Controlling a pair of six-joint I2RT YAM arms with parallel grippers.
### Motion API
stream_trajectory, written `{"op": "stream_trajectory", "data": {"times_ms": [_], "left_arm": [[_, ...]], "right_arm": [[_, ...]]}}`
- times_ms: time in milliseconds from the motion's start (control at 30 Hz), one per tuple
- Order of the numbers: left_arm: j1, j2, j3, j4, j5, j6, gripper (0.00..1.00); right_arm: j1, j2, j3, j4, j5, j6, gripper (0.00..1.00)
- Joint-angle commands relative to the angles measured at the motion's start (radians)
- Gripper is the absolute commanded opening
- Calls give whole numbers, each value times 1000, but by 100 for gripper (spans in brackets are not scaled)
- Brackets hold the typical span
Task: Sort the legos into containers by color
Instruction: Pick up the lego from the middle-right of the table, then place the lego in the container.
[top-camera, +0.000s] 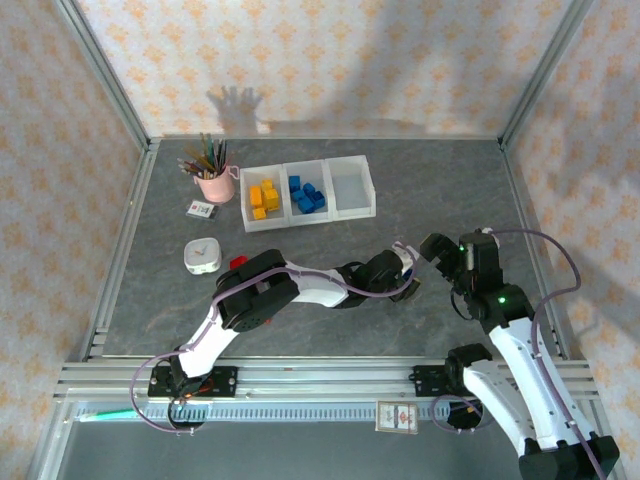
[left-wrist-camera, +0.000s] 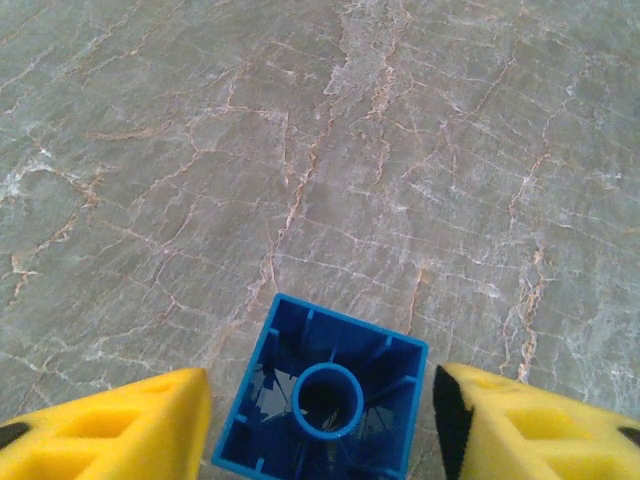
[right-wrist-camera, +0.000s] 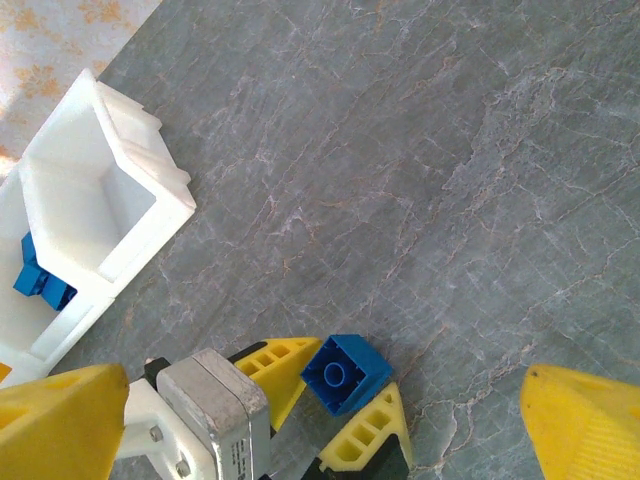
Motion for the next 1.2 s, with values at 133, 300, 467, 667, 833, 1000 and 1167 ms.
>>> {"op": "stream_trajectory", "data": {"times_ms": [133, 300, 467, 667, 833, 1000, 1167], "left_arm": [[-5, -22, -24, 48, -12, 22, 43], [-5, -79, -57, 58, -19, 22, 32], [-4, -184, -118, 73, -45, -12, 28], [23, -366, -211, 25, -128, -89, 24], [85, -498, -206, -149, -238, -177, 22], [200, -555, -141, -357, -335, -256, 22], [331, -491, -25, -514, -378, -294, 22]], "right_arm": [[-5, -6, 6, 11, 22, -13, 100], [-5, -6, 25, 14, 14, -34, 100], [-5, -1, 46, 44, -49, -79, 100], [-5, 17, 64, 127, -221, -143, 100], [4, 63, 67, 203, -337, -166, 100], [31, 107, 58, 290, -348, -159, 100], [65, 156, 51, 367, -353, -139, 100]]}}
